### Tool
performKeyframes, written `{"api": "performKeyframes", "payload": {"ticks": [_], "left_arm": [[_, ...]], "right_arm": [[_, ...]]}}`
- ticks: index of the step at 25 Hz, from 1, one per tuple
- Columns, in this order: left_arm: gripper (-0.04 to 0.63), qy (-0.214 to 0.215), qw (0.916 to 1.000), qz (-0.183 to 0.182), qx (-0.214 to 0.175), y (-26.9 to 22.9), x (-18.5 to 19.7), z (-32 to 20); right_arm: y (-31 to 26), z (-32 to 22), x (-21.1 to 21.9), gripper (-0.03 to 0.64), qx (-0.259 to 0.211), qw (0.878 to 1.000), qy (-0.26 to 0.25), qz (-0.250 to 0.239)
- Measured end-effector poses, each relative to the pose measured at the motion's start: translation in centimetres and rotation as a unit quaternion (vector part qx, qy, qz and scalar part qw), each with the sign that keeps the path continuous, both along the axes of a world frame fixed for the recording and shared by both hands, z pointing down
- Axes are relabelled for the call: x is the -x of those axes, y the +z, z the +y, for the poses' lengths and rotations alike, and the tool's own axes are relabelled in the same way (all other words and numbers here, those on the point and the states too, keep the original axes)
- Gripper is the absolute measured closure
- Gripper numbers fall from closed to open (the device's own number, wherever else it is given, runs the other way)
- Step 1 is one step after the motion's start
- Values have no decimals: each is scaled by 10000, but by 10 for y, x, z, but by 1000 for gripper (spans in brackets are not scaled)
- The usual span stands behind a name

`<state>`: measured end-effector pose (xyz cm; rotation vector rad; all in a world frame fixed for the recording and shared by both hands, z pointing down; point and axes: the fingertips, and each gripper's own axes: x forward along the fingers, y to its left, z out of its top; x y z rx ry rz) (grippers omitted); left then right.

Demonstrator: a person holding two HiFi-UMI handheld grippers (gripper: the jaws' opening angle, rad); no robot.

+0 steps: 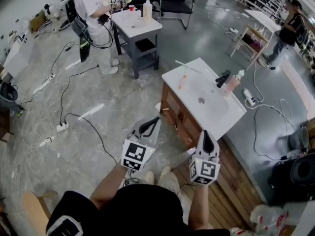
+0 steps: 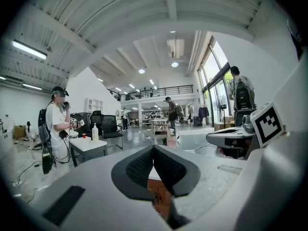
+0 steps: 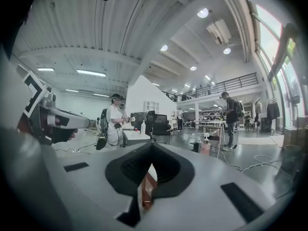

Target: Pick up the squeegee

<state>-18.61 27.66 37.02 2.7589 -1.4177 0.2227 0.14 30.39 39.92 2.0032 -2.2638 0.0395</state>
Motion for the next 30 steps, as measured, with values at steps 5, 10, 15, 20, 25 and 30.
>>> {"api": "performKeyframes", "payload": {"ticks": [5,10,15,20,25,30], "left_arm": [[592,25,10000,-13,-25,-1,2,-13],[592,86,9999,-40,-46,3,-14,-42],[592,90,9999,-80,-45,9,-39,-89],[592,77,9999,-75,22,15,-66,-143],[592,13,9998,-77,182,24,-87,-202],[592,-54,9994,-81,328,35,-106,-252]], "right_arm": [[-2,-13,-2,618,-86,9999,89,16],[1,-41,-14,618,-83,9999,127,3],[8,-88,-43,618,-48,9998,164,-31],[17,-143,-69,619,41,9999,145,-67],[22,-204,-84,619,169,9998,13,-38],[32,-258,-103,618,295,9995,-75,-58]]}}
